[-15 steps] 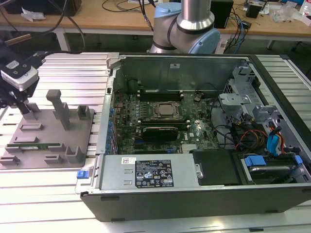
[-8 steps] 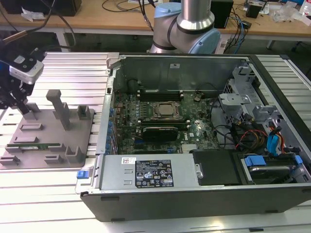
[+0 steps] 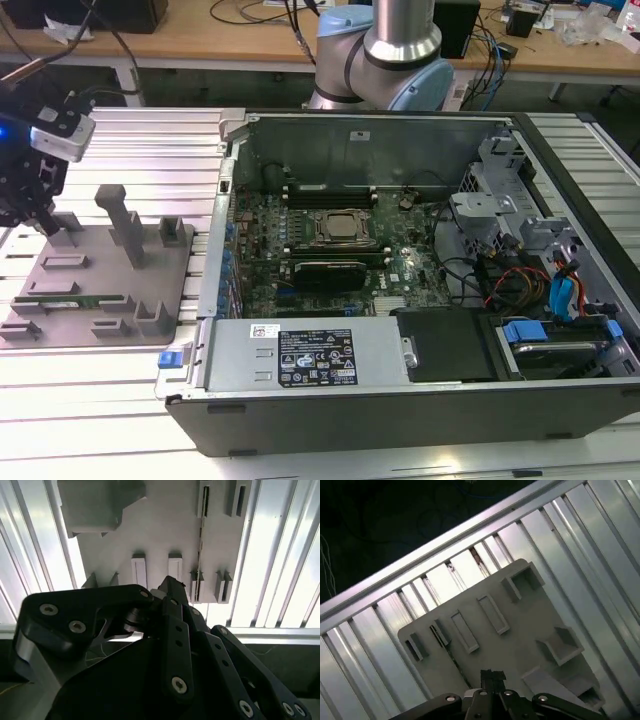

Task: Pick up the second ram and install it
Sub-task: 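Pick up the second ram and move it above second insertion slot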

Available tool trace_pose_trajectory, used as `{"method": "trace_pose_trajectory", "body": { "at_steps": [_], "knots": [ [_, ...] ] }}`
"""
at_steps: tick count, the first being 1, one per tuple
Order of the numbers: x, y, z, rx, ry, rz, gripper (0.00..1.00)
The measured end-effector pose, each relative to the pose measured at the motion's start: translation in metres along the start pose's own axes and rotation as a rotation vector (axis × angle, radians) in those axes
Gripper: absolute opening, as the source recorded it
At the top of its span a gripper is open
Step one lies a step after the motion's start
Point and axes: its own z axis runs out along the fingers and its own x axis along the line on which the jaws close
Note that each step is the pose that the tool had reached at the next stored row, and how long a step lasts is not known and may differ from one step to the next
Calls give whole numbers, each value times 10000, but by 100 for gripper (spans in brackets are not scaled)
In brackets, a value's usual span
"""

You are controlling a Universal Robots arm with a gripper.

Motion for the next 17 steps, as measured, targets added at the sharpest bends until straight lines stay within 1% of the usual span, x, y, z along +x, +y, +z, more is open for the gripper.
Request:
{"method": "trace_pose_trajectory", "body": {
  "at_steps": [1,2,3,6,8,9,11,15,17],
  "knots": [
    [0,0,1,-5,12,-257,8],
    [0,-1,1,-16,35,-742,8],
    [0,-1,3,-28,64,-1362,8],
    [0,0,5,-55,125,-2637,8],
    [0,-1,7,-58,144,-2911,8],
    [0,-1,12,-65,163,-3241,8],
    [7,-4,27,-73,181,-3664,8],
    [57,-34,65,-73,181,-3670,8],
    [70,-42,77,-73,181,-3673,8]
  ]
}}
